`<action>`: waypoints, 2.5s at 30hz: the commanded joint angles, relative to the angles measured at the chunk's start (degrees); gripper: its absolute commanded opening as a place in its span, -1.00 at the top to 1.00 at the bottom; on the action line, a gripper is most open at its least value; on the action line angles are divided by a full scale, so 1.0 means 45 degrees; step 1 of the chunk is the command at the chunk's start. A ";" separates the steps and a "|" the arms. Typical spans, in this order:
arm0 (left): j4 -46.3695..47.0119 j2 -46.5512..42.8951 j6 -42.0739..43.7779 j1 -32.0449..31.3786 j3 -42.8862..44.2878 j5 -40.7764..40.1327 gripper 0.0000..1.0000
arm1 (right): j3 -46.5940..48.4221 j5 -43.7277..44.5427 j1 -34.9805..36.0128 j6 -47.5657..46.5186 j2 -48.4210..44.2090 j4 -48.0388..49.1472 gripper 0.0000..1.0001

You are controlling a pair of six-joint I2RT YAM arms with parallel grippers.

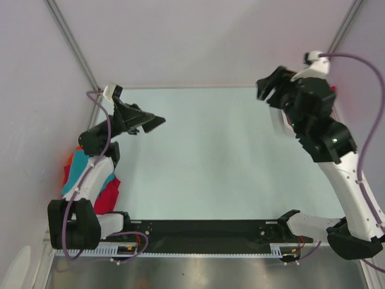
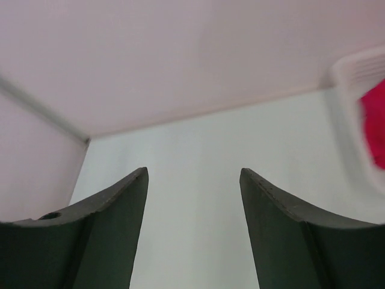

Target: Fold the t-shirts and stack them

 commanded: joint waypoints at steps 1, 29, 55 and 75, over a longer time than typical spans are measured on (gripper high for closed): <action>0.5524 0.1977 -0.3037 0.0835 0.1734 0.0880 -0.94 | 0.1395 0.4446 -0.0586 -0.2826 0.0863 -0.1924 -0.34; 0.5524 0.3503 -0.3350 0.4176 0.1010 0.0667 -0.93 | -0.0029 -0.6305 -0.9120 0.0509 0.6101 -0.0773 -0.44; 0.5524 0.4461 -0.2491 0.4235 0.1148 0.1409 -0.94 | 0.1258 -0.7775 -0.8535 0.1448 0.9307 -0.0517 -0.43; 0.5524 0.4208 -0.1222 0.4195 0.0621 0.0901 -0.99 | 0.4384 0.0779 -0.6485 -0.1775 1.1256 -0.4072 -0.52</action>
